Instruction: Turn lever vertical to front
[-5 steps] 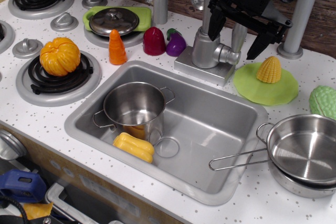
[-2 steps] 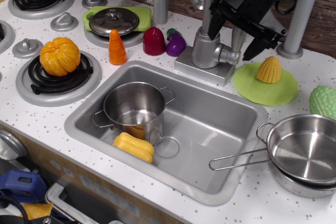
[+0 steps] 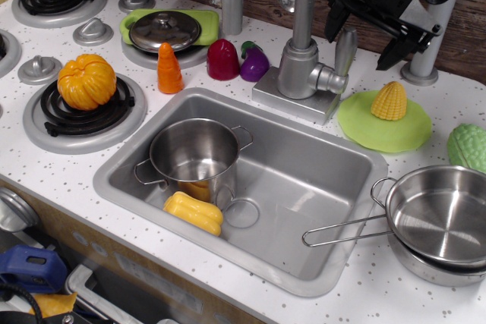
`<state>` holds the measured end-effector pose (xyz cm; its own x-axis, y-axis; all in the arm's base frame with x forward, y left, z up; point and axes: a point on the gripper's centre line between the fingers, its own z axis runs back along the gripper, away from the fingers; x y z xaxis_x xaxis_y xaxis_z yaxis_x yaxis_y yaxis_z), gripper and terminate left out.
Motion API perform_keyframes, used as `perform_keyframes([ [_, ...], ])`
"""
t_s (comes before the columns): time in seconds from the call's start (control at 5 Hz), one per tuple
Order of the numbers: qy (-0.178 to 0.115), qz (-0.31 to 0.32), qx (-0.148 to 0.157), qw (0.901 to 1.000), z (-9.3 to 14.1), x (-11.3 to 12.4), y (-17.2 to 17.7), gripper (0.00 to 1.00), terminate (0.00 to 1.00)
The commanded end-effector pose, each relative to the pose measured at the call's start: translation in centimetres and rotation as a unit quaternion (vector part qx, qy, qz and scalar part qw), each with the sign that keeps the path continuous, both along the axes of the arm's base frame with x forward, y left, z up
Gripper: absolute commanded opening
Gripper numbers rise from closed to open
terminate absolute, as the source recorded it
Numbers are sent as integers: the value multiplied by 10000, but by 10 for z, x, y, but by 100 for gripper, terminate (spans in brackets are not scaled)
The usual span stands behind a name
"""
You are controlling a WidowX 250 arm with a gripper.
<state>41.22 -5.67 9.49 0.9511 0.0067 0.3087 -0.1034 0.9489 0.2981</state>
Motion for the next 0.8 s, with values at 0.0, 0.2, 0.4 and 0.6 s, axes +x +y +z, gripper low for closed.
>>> perform_keyframes([
  [0.0,-314,-41,62,9995,20,13,9,100,0],
  [0.2,-337,-139,16,9993,16,17,17,100,0],
  [0.4,-305,-125,27,9995,7,17,22,100,0],
  [0.6,-316,-78,-19,9995,2,12,21,0,0],
])
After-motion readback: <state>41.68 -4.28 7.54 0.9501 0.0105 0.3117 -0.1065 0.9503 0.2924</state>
